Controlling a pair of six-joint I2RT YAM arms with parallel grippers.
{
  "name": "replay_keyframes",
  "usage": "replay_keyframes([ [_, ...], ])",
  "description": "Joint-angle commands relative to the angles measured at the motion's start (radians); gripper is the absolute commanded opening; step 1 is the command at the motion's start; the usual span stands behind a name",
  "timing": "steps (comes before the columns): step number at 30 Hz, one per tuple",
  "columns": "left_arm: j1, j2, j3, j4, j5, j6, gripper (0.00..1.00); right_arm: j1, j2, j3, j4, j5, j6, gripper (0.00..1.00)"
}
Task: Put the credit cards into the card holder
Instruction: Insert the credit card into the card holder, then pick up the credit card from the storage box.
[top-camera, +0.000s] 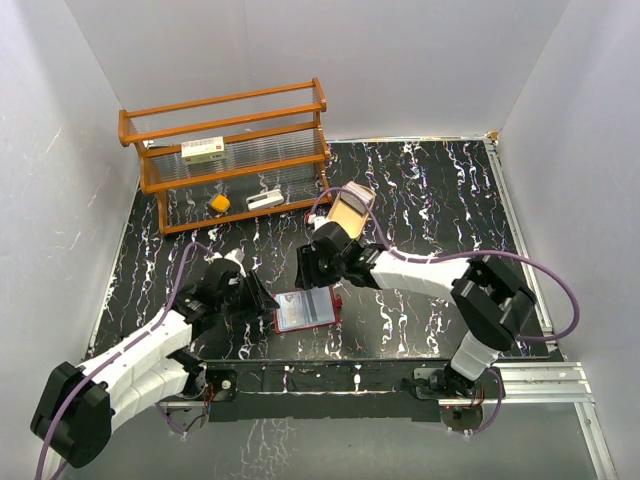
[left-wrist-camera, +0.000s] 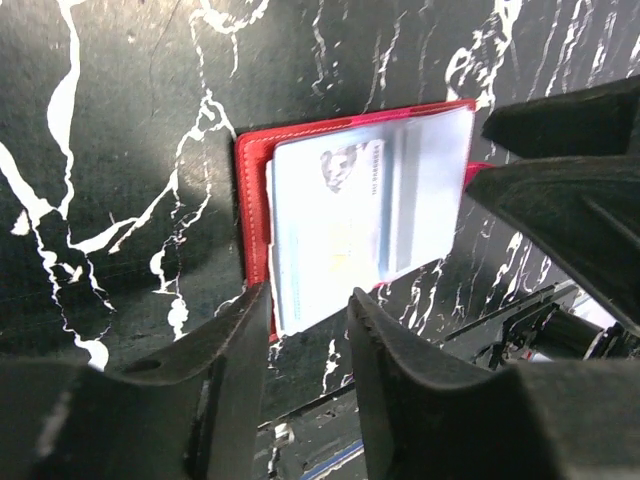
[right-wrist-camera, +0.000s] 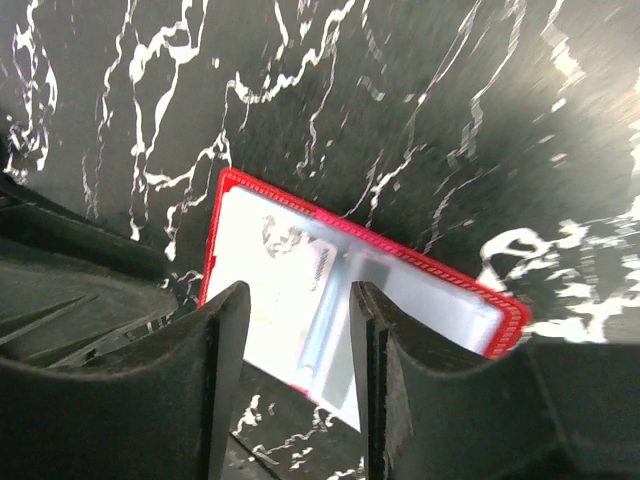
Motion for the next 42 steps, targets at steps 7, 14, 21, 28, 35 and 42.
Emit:
replay_keyframes([
  [7,-0.004,-0.092,0.130,-0.105,-0.007,0.106,0.49,-0.071,-0.005,0.220,-0.102,0.433,-0.446,0.53],
  [14,-0.004,-0.114,0.251,-0.212,-0.049,0.202,0.99,-0.164,0.129,0.362,-0.095,0.548,-0.622,0.56],
  [21,-0.004,-0.126,0.308,-0.262,-0.051,0.288,0.99,-0.233,0.245,0.472,-0.098,0.623,-0.770,0.61],
  [28,-0.004,-0.135,0.295,-0.252,-0.047,0.290,0.99,-0.263,0.332,0.528,-0.090,0.678,-0.856,0.61],
  [35,-0.004,-0.156,0.292,-0.253,-0.065,0.290,0.99,-0.291,0.393,0.575,-0.076,0.710,-0.913,0.62],
  [42,-0.005,-0.142,0.292,-0.258,-0.083,0.285,0.99,-0.298,0.447,0.640,-0.090,0.721,-0.963,0.56],
])
